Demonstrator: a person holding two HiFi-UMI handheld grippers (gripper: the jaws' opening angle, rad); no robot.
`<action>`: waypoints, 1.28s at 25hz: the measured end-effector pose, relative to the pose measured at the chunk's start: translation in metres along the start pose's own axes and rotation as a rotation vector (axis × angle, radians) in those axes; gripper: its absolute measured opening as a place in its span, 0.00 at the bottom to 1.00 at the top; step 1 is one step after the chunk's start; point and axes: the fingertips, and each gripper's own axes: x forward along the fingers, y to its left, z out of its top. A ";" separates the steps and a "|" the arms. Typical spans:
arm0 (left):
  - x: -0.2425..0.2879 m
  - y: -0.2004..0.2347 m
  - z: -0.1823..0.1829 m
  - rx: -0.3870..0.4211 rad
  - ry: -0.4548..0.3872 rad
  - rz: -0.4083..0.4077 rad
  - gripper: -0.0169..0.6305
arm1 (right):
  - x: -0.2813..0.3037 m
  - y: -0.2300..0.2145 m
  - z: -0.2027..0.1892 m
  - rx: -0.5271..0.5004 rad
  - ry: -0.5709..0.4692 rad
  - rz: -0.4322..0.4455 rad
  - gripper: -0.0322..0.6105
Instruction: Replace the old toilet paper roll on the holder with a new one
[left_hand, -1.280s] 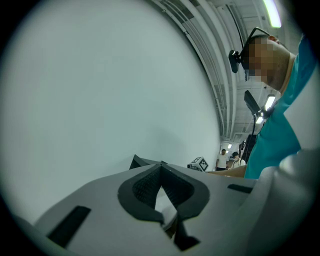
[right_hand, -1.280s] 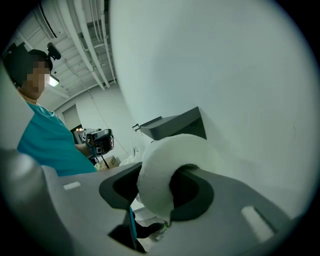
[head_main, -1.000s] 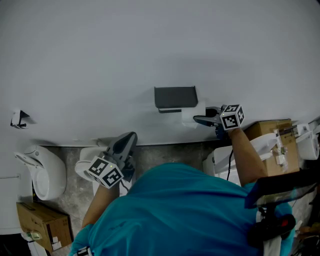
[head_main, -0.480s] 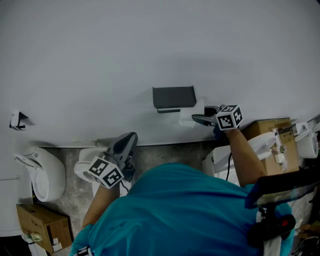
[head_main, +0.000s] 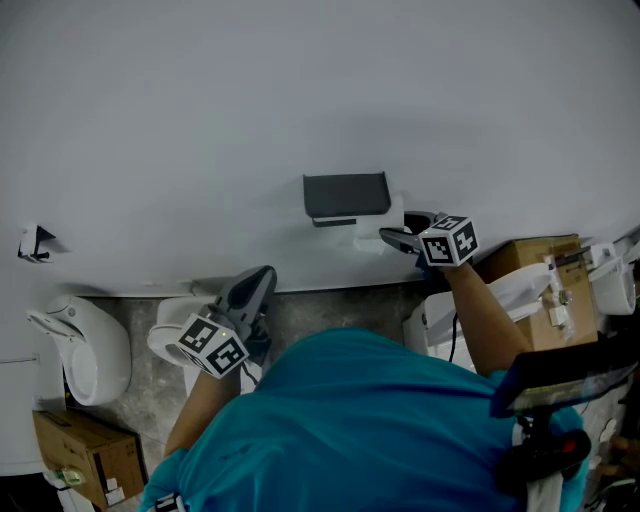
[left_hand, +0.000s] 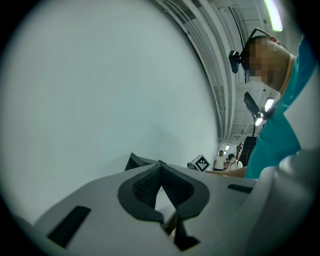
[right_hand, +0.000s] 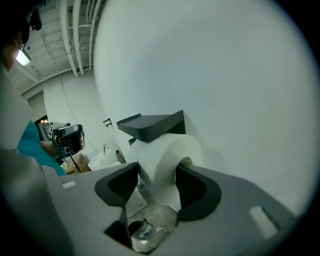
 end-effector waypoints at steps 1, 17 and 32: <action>0.000 -0.001 0.000 -0.002 0.005 0.003 0.04 | 0.000 0.000 0.001 -0.002 -0.005 -0.014 0.41; -0.001 -0.002 0.000 -0.004 0.009 0.015 0.04 | 0.009 0.005 0.002 -0.035 0.010 -0.088 0.41; 0.001 -0.002 0.000 -0.004 0.014 0.014 0.04 | 0.016 0.015 0.001 -0.025 0.016 -0.085 0.41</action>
